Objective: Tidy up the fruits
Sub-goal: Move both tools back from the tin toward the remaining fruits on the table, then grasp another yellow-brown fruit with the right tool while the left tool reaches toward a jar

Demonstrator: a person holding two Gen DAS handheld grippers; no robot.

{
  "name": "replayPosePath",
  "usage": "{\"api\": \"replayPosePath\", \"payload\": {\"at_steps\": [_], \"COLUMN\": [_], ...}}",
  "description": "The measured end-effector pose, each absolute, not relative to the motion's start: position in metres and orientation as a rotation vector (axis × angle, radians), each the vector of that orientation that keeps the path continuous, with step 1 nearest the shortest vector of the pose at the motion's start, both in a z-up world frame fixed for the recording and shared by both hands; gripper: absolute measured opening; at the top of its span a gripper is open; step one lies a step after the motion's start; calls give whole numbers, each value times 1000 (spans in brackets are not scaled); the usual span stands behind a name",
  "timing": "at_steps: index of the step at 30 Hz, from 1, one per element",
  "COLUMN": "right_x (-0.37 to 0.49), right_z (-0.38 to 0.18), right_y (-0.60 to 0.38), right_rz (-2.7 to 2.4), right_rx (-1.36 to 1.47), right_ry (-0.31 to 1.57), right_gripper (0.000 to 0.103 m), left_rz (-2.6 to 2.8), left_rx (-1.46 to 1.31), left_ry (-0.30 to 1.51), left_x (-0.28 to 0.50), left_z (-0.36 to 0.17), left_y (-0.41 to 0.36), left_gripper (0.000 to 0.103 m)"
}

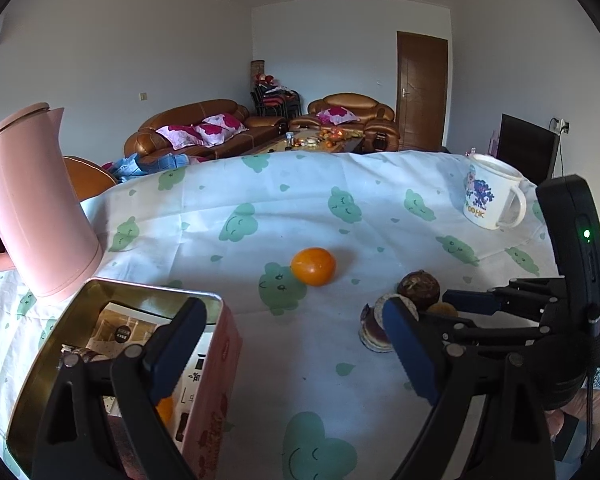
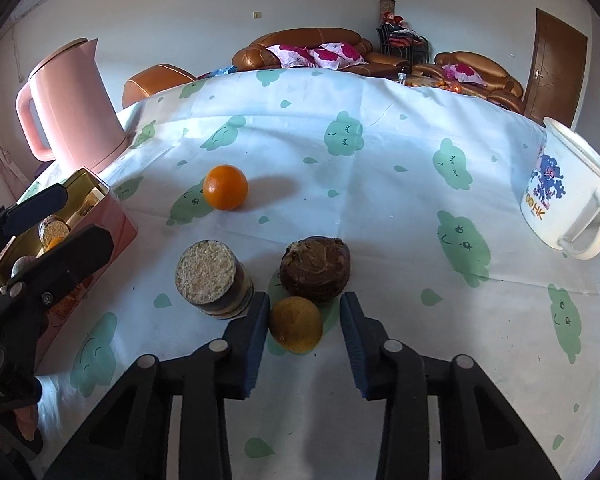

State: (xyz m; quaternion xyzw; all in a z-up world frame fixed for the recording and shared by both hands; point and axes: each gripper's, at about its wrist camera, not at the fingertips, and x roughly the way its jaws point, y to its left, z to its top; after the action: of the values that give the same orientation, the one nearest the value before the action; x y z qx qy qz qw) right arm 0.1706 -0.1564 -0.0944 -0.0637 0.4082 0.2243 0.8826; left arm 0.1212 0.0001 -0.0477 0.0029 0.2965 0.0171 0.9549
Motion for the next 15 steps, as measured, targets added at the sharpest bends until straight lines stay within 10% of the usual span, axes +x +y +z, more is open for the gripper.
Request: {"api": "replayPosePath", "payload": {"at_steps": [15], "right_x": [166], "right_z": [-90], "right_y": [-160], "right_rz": [482], "right_rx": [-115], "right_ry": [830], "right_gripper": [28], "left_rz": [8], "left_rx": [2], "left_ry": [636], "left_x": [131], "left_z": [-55], "left_y": [-10], "left_gripper": [88]}}
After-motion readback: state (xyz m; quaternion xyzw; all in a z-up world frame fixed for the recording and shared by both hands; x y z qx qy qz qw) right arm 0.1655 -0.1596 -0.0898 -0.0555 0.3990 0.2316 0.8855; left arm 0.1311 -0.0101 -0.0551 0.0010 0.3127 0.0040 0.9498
